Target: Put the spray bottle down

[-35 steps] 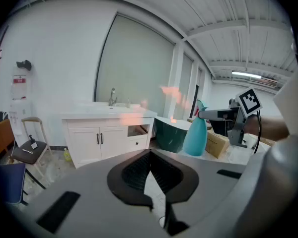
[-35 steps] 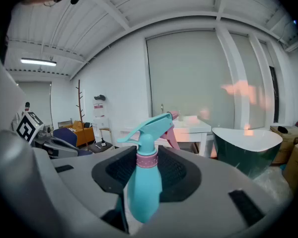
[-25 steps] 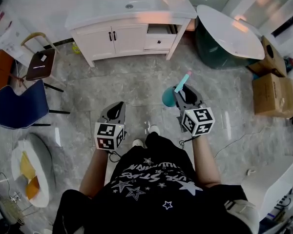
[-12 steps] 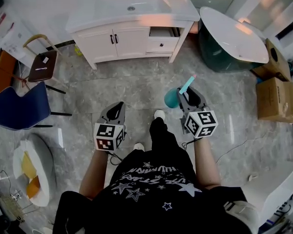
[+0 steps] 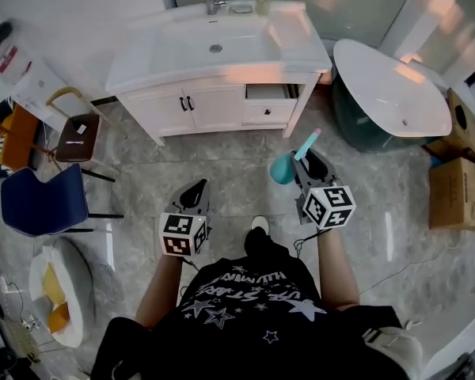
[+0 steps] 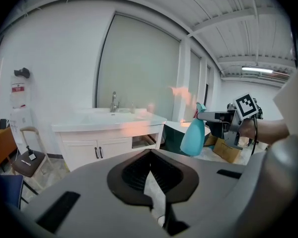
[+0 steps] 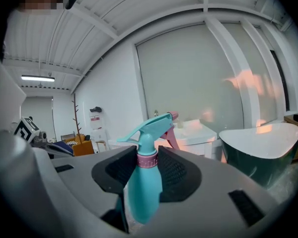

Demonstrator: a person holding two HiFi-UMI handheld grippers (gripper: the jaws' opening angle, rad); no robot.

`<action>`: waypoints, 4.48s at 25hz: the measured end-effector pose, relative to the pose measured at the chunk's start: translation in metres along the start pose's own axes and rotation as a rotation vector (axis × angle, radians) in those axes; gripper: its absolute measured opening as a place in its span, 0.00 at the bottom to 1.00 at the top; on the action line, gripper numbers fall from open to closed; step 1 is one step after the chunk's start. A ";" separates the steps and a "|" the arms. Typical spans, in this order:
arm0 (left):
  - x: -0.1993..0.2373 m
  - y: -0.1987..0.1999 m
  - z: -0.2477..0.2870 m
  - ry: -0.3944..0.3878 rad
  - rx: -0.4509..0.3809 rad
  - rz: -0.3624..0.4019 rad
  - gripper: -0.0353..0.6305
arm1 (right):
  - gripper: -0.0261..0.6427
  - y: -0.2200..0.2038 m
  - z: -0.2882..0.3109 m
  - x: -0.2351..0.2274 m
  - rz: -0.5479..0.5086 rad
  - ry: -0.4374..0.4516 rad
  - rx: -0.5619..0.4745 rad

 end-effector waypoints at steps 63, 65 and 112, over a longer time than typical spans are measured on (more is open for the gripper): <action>-0.005 0.263 0.563 -0.271 0.076 0.112 0.08 | 0.26 0.139 0.351 -0.451 0.018 -0.294 -0.006; -0.002 0.262 0.567 -0.269 0.083 0.109 0.08 | 0.25 0.135 0.356 -0.454 0.014 -0.297 -0.001; -0.074 0.192 0.346 -0.209 -0.025 0.119 0.08 | 0.12 0.105 0.166 -0.300 -0.052 -0.248 0.009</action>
Point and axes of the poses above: the fingertips, and each gripper's own axes: z forward along the fingers, x to its left, y out of its top, the point moved 4 cm from there along -z, backward along the fingers, and after that the axes turned 10 degrees about y, right-handed, at the moved point
